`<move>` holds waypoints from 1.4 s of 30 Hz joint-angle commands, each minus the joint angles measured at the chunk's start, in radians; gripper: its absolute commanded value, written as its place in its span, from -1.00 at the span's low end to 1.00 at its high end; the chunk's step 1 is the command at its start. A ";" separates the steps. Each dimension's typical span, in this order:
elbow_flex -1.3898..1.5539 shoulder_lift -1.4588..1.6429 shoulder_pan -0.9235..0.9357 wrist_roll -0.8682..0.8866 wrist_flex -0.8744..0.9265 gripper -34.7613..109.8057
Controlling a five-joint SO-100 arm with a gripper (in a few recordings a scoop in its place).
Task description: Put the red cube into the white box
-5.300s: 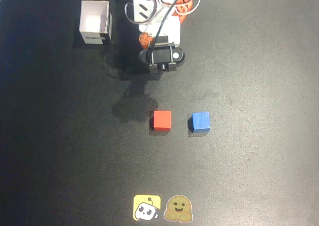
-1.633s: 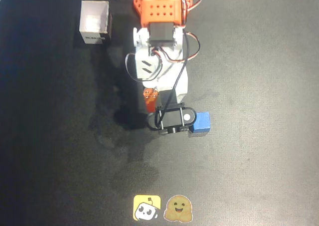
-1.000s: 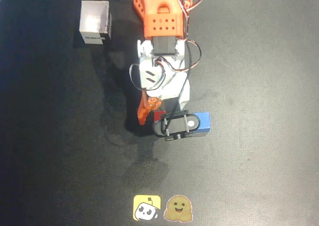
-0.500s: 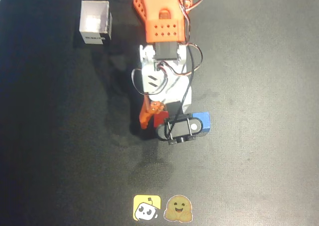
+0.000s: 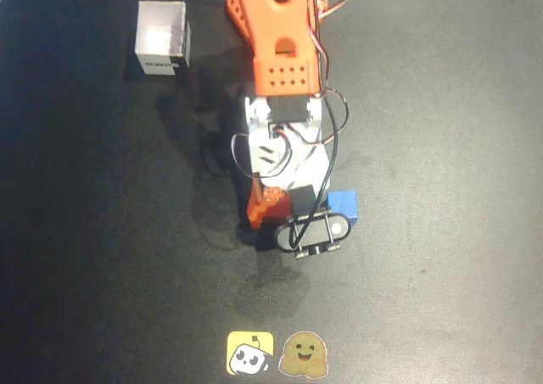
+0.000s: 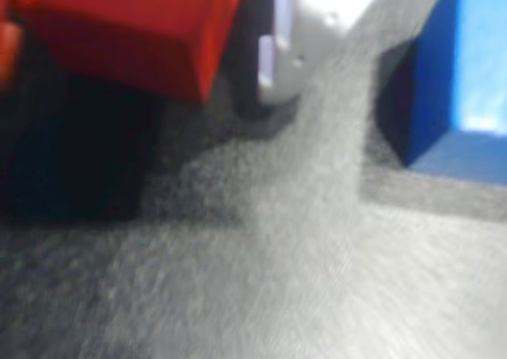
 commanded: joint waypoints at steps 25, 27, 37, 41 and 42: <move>-0.124 0.198 0.048 -0.006 0.325 -0.52; -0.124 0.225 0.054 -0.014 0.344 -0.52; -0.305 0.324 0.133 -0.078 0.571 -0.51; -0.383 0.337 0.181 -0.104 0.644 -0.52; -0.383 0.350 0.196 -0.118 0.647 -0.52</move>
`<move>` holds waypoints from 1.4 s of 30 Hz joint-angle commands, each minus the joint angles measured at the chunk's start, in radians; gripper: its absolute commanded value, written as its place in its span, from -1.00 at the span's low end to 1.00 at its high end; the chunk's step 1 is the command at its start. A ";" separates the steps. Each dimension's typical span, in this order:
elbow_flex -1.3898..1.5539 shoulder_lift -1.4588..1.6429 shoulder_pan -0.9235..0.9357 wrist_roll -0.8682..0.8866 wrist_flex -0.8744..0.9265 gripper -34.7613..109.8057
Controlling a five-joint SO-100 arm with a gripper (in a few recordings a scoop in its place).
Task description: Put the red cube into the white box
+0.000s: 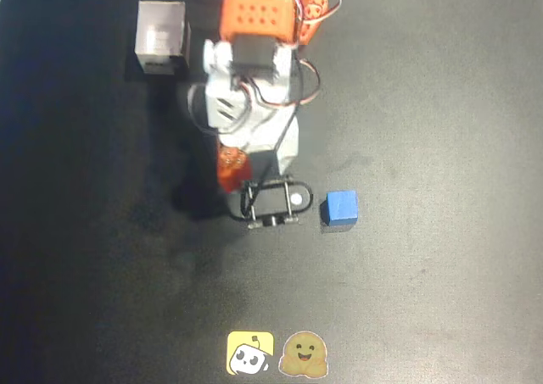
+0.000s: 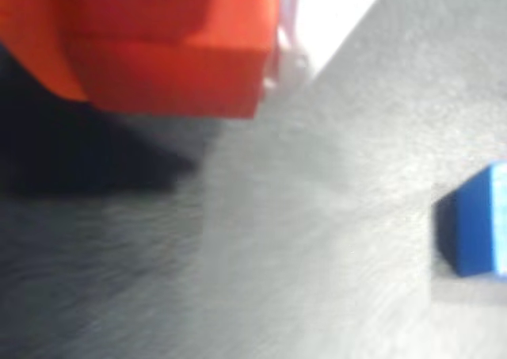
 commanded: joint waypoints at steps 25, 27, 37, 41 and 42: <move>-0.276 0.295 0.620 -0.207 0.462 -0.52; -0.272 0.304 0.672 -0.230 0.494 -0.52; -0.212 0.407 0.931 -0.393 0.586 -0.52; -0.170 0.446 1.014 -0.445 0.604 -0.52; -0.161 0.460 1.028 -0.448 0.609 -0.52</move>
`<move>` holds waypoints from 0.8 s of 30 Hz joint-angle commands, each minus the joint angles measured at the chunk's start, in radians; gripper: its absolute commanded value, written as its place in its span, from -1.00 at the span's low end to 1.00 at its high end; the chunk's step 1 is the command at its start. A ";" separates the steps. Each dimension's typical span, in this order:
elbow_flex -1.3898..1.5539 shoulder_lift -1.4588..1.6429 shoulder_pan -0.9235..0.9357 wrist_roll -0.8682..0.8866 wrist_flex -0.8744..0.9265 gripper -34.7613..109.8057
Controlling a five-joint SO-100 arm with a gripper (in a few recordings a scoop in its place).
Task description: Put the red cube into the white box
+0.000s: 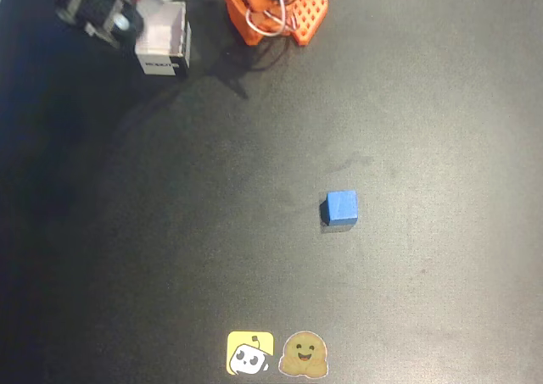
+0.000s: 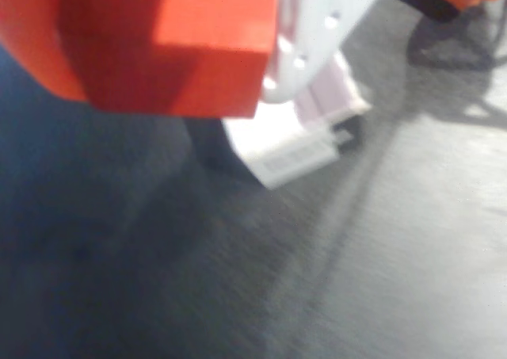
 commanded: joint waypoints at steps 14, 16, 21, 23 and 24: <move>0.198 0.230 0.032 0.028 0.089 -0.52; 0.206 0.222 0.049 0.041 0.089 -0.52; 0.213 0.201 0.103 0.041 0.084 -0.52; 0.225 0.167 0.135 0.041 0.087 -0.52; 0.230 0.155 0.147 0.041 0.084 -0.52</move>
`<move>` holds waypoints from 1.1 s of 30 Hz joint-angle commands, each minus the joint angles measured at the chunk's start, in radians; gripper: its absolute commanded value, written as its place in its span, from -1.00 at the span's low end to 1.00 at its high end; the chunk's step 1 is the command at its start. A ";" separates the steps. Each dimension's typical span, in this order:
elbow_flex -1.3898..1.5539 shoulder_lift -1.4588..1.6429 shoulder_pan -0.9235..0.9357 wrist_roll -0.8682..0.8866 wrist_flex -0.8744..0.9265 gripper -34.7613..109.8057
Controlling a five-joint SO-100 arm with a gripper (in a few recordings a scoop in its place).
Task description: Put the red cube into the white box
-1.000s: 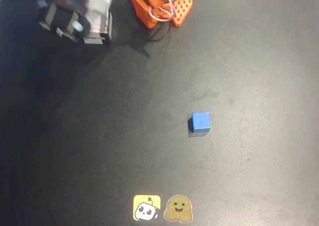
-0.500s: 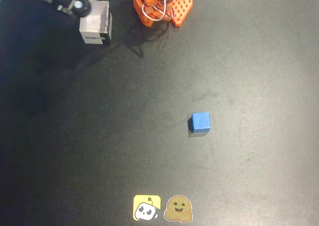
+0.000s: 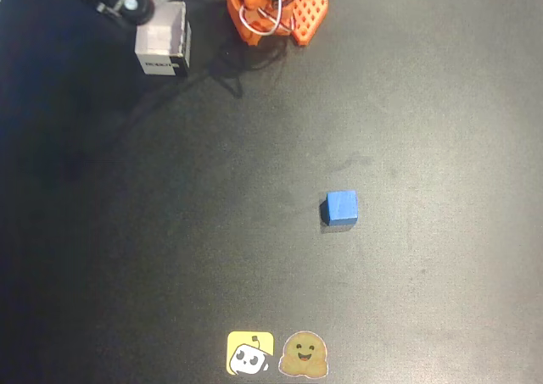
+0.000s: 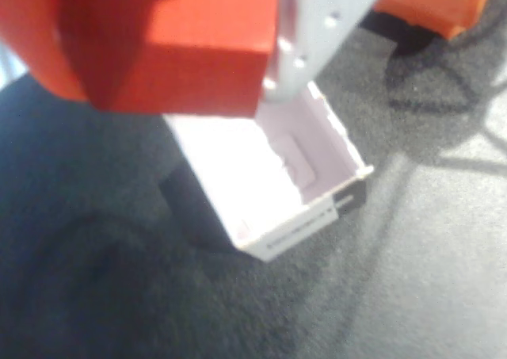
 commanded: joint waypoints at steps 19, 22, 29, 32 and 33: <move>0.107 0.028 0.089 0.014 0.025 -0.52; 0.124 0.028 0.089 0.017 0.014 -0.52; 0.127 0.057 0.087 0.018 0.009 -0.50; 0.143 0.101 0.081 0.020 0.003 -0.45; 0.150 0.110 0.081 0.023 0.003 -0.44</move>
